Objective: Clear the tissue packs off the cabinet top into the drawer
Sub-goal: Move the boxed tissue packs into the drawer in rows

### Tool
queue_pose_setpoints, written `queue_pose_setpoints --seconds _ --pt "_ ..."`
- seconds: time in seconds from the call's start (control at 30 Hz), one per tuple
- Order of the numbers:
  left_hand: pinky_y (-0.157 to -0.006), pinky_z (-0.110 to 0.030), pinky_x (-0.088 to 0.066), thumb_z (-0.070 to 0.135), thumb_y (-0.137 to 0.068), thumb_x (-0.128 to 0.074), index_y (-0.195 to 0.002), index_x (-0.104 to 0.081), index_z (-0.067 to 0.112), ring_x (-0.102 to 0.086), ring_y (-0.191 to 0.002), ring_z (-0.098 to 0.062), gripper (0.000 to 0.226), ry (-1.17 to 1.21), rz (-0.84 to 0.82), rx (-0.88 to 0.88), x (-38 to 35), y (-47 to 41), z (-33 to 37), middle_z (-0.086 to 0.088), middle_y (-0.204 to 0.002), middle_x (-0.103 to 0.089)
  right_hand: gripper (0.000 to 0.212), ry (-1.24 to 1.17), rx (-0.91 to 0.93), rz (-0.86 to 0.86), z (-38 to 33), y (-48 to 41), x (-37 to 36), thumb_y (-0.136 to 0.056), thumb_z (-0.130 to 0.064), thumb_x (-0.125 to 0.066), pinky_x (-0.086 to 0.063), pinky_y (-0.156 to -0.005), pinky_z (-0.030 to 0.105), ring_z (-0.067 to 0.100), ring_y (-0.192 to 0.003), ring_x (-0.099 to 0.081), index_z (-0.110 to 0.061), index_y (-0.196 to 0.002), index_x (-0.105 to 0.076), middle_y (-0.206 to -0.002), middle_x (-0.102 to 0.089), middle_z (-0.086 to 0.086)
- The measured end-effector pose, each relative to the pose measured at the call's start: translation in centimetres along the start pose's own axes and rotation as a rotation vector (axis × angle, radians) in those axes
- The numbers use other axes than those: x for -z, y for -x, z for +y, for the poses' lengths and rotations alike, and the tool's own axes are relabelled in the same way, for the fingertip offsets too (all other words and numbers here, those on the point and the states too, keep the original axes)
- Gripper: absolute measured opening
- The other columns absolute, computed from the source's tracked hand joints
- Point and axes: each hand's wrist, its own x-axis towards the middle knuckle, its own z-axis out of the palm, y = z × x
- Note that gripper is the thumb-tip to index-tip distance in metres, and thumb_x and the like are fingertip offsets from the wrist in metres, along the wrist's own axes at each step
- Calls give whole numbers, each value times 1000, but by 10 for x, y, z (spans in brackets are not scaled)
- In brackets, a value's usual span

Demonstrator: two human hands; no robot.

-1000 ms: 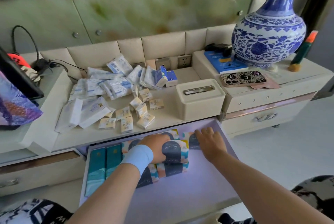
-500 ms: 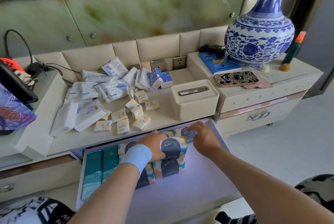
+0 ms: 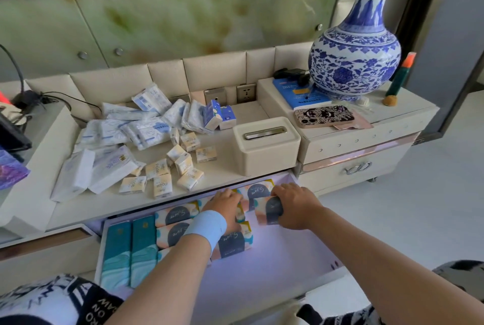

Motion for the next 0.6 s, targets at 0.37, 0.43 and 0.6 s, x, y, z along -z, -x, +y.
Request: queue_pose_setpoints --seconds 0.37,0.43,0.6 --pt "-103 -43 -44 34 -81 -74 -149 -25 30 -23 -139 -26 84 -160 -109 31 -19 -2 -26 -1 -152 -19 62 143 32 64 -12 -26 -53 -84 -29 -71 -51 -88 38 27 -124 -42 -23 -137 -40 -141 -35 7" --pt "-103 -43 -44 35 -81 -74 -149 -25 30 -23 -139 -26 84 -155 -102 29 -19 -2 -28 -1 -151 -20 74 207 -6 81 -15 -29 -57 -80 -28 -75 -51 -83 37 28 -121 -44 -22 -140 -32 -142 -33 9" --pt "-103 -43 -45 34 -79 -76 -149 -27 32 -21 -139 -24 85 -126 -98 24 -19 -4 -31 2 -150 -21 80 252 -78 77 -21 -35 -60 -78 -23 -77 -54 -74 36 29 -113 -48 -20 -140 -26 -138 -36 13"
